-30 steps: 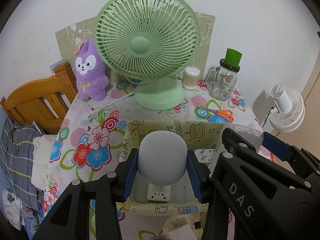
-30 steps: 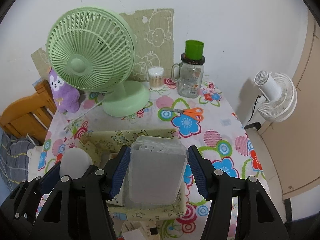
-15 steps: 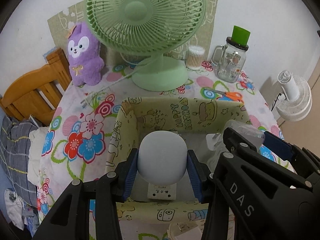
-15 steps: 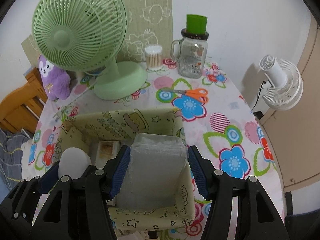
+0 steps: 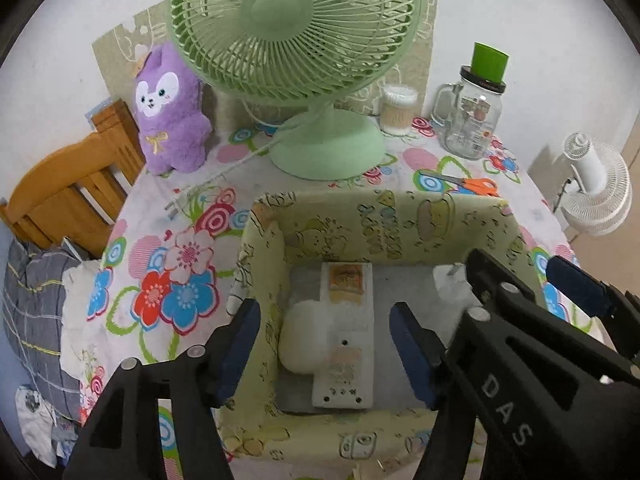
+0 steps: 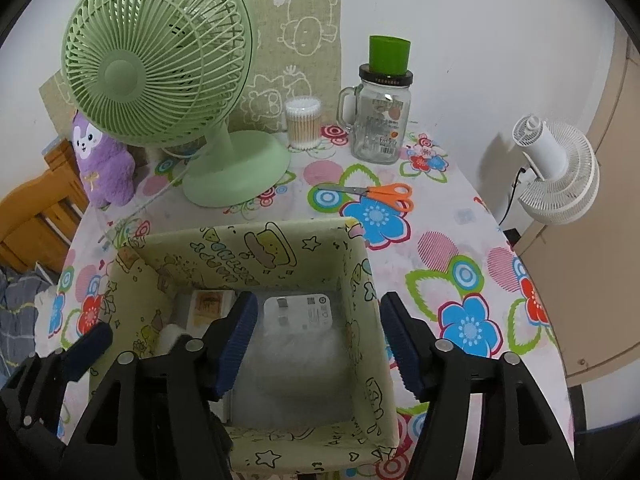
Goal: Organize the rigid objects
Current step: 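Lower the puck into the fabric box and open left while right releases the case inside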
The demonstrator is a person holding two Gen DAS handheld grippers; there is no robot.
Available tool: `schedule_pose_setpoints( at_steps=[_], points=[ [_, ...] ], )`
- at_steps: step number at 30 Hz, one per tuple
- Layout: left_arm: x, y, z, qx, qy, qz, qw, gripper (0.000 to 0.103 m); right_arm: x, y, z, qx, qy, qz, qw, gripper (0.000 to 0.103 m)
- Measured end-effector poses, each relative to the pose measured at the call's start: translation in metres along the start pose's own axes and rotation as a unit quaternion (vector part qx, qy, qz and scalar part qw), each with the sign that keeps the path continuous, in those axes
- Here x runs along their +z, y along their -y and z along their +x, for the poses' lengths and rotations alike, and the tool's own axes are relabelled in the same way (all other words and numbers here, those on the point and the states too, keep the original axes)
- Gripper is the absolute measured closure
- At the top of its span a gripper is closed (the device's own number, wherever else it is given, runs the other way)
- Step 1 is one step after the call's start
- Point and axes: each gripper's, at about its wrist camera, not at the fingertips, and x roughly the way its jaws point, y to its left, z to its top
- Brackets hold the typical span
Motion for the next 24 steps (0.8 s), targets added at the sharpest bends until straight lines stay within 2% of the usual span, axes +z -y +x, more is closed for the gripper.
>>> schedule_pose_setpoints(
  at_steps=[3, 9, 14, 24],
  points=[
    [-0.001, 0.001, -0.005, -0.001, 0.002, 0.001, 1.0, 0.027, 0.0, 0.0, -0.003, -0.003, 0.002, 0.002, 1.0, 0.02],
    [-0.002, 0.004, -0.014, 0.0, 0.007, 0.002, 1.0, 0.019, -0.002, 0.002, -0.009, 0.008, -0.002, 0.005, 1.0, 0.01],
    [-0.005, 0.005, -0.021, 0.0, 0.009, 0.003, 1.0, 0.013, -0.005, 0.004, -0.017, 0.011, -0.002, 0.007, 1.0, 0.007],
    [-0.016, 0.009, -0.042, 0.0, 0.015, 0.006, 0.9999, 0.012, -0.015, 0.01, -0.037, 0.017, -0.005, 0.017, 1.0, 0.005]
  ],
)
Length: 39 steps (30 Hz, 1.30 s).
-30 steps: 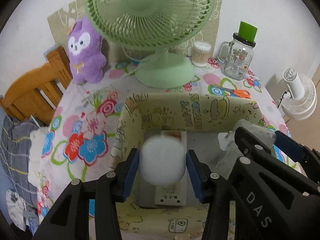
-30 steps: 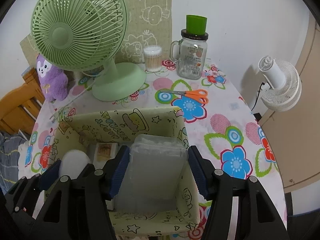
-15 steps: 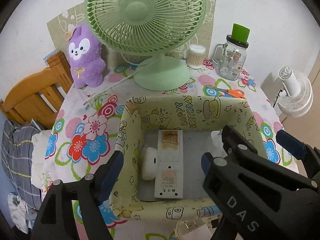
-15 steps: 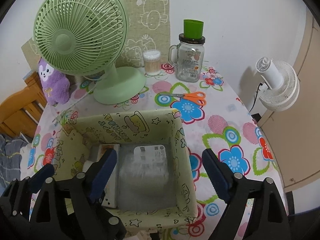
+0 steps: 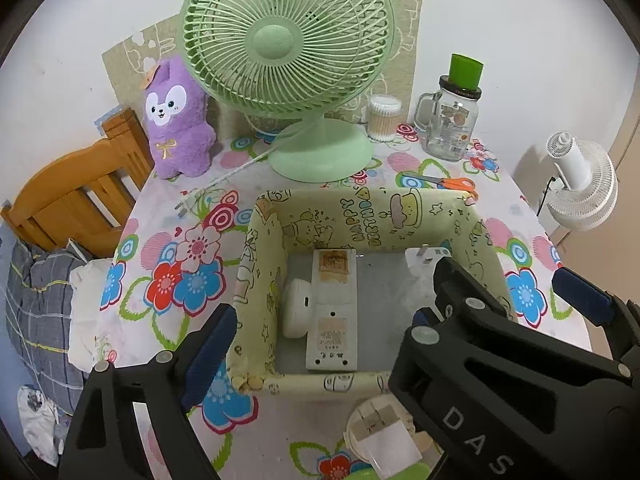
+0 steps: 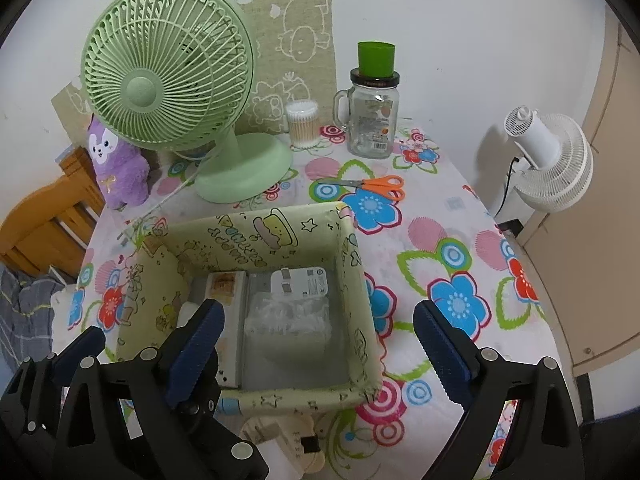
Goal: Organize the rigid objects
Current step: 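Lower the puck into the fabric box and open left while right releases the case inside, then raise both open grippers out of the box and back toward the remaining items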
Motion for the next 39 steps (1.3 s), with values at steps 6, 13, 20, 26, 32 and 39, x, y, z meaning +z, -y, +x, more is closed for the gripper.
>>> schedule_pose_setpoints(
  at_steps=[6, 13, 20, 26, 32, 39],
  points=[
    [-0.006, 0.001, -0.013, -0.002, 0.004, -0.003, 1.0, 0.012, -0.005, 0.003, -0.014, 0.002, 0.004, 0.0, 1.0, 0.005],
    [-0.013, 0.004, -0.028, -0.005, 0.009, 0.0, 0.9999, 0.012, -0.011, 0.005, -0.032, -0.002, 0.011, -0.016, 1.0, 0.005],
    [-0.022, 0.006, -0.045, -0.006, 0.018, -0.001, 0.9998, 0.012, -0.018, 0.009, -0.05, 0.001, 0.017, -0.017, 1.0, 0.005],
    [-0.029, 0.007, -0.061, -0.006, 0.026, -0.001, 0.9996, 0.012, -0.025, 0.01, -0.067, 0.006, 0.025, -0.018, 1.0, 0.005],
    [-0.037, 0.006, -0.076, -0.006, 0.032, -0.006, 0.9995, 0.012, -0.032, 0.01, -0.082, 0.01, 0.03, -0.023, 0.999, 0.005],
    [-0.048, 0.006, -0.092, -0.004, 0.035, -0.01, 0.9993, 0.012, -0.041, 0.011, -0.098, 0.018, 0.033, -0.026, 0.999, 0.005]
  ],
)
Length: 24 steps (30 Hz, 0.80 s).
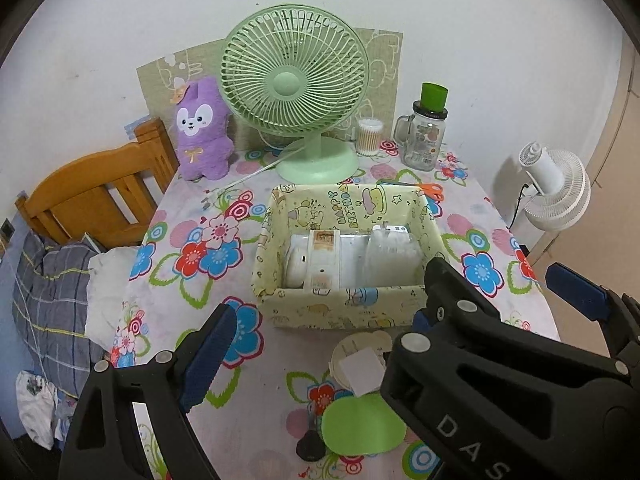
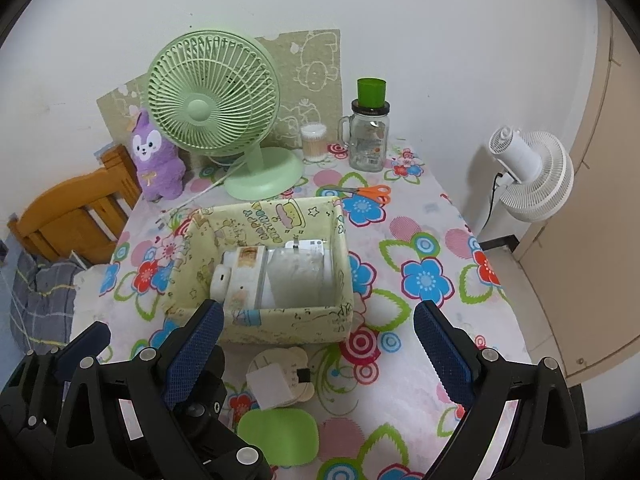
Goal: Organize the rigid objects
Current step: 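Raise both open grippers out of the box and back toward the remaining items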
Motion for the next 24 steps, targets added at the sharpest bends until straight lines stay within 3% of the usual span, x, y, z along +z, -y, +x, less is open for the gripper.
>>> schedule_pose_setpoints(
  at_steps=[24],
  points=[
    [-0.036, -0.005, -0.021, -0.001, -0.003, 0.004, 1.0, 0.012, -0.036, -0.007, -0.02, 0.022, -0.009, -0.02, 1.0, 0.005]
  ],
)
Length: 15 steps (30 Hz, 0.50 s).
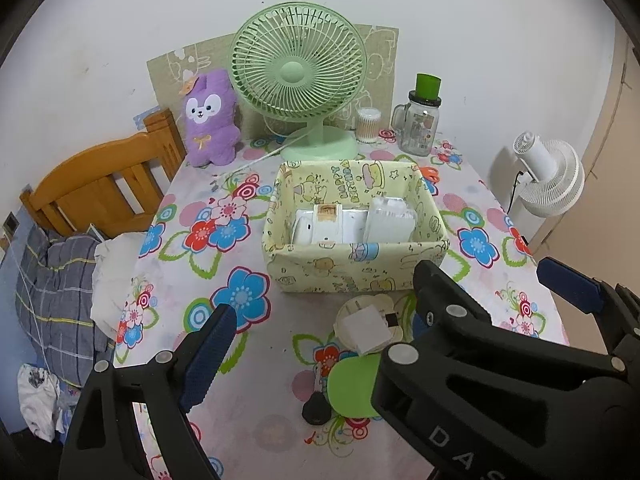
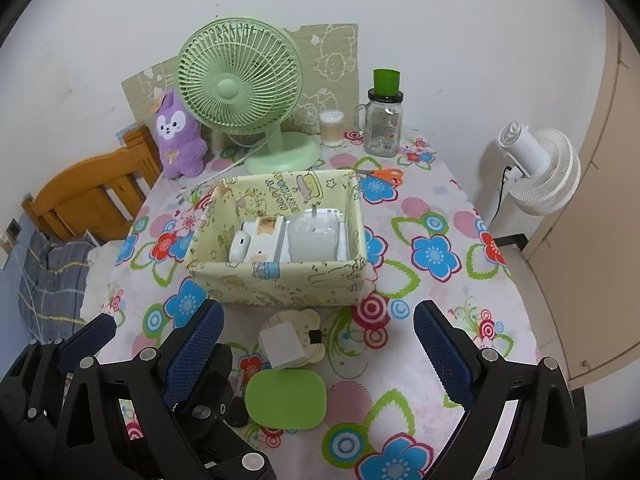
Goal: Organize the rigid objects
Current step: 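Raise both open grippers out of the box and back toward the remaining items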
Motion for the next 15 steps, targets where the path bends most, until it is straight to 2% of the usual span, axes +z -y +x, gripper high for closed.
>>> schedule_pose_setpoints(
  at_steps=[9, 15],
  points=[
    [-0.015, -0.001, 0.003, -0.012, -0.005, -0.002, 0.9999, 0.012, -0.013, 0.0, 0.0, -0.019, -0.003, -0.002, 1.0, 0.005],
    [-0.027, 0.002, 0.014, -0.019, -0.018, -0.001, 0.9997, 0.012, -0.027, 0.003, 0.009, -0.025, -0.023, 0.001, 0.999, 0.006]
  ],
)
